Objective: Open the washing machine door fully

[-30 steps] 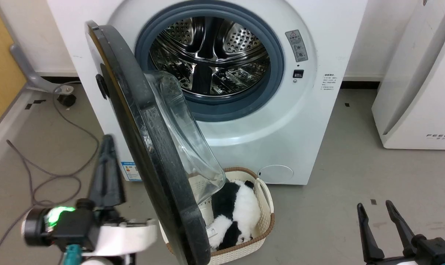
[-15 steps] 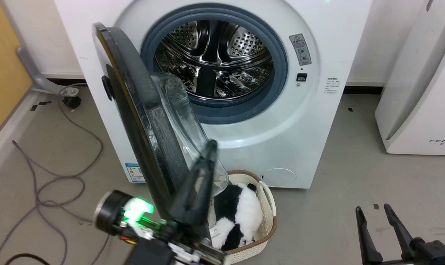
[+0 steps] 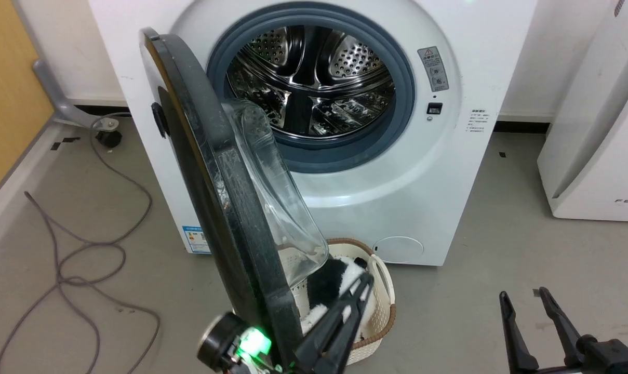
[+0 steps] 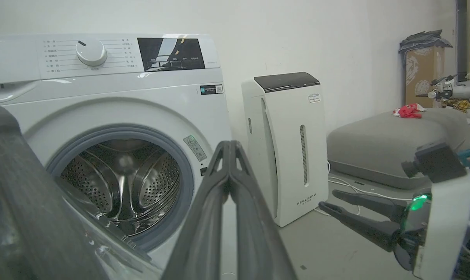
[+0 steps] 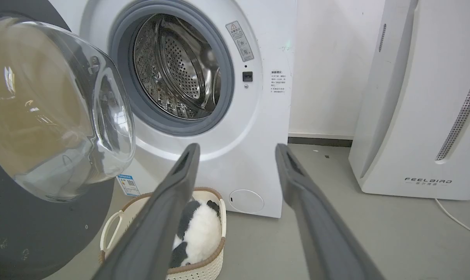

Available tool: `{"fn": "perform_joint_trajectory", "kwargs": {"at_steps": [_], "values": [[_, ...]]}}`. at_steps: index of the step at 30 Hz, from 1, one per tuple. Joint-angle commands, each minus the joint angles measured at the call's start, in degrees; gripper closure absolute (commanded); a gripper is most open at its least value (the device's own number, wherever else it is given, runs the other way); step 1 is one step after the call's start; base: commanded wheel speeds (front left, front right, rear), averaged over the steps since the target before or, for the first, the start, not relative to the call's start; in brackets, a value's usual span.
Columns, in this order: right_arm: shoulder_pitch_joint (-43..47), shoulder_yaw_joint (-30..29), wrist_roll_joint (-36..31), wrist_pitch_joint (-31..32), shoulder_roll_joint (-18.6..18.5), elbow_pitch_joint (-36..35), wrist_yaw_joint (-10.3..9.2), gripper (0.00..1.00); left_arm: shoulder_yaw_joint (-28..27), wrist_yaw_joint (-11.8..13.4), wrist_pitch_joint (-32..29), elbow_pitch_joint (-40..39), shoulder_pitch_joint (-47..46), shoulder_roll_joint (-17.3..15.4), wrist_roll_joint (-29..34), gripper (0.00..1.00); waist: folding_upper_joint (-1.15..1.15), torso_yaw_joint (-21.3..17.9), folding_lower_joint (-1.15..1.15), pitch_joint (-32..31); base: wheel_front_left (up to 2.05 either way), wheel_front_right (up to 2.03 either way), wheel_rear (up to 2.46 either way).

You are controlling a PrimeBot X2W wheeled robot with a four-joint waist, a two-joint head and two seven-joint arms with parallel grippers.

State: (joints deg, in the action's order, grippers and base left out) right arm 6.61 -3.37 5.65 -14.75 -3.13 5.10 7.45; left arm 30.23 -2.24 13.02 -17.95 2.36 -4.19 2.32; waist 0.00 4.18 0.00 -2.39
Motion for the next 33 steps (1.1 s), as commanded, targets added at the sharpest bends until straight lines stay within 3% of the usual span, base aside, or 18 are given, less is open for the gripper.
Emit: {"fn": "perform_joint_trajectory", "kwargs": {"at_steps": [1,20,33], "values": [[0.49,0.02,0.56,-0.25,0.25,-0.29,0.03,0.0,0.56,-0.28,-0.34,0.7,1.18,-0.31,0.2,1.0,0.0,0.13,0.0,0.12,0.0,0.0,0.0],[-0.37,-0.75,-0.11,-0.25,0.25,-0.09,0.03,0.0,-0.49,2.0,0.38,15.67,1.16,-0.41,-2.69,1.0,0.0,1.7,0.0,1.73,0.0,0.0,0.0],[0.39,-1.91,-0.13,-0.25,0.25,0.12,0.03,0.0,-2.99,4.27,1.1,17.96,1.5,-1.78,-3.82,1.0,0.0,7.09,0.0,1.74,0.0,0.0,0.0]]}}
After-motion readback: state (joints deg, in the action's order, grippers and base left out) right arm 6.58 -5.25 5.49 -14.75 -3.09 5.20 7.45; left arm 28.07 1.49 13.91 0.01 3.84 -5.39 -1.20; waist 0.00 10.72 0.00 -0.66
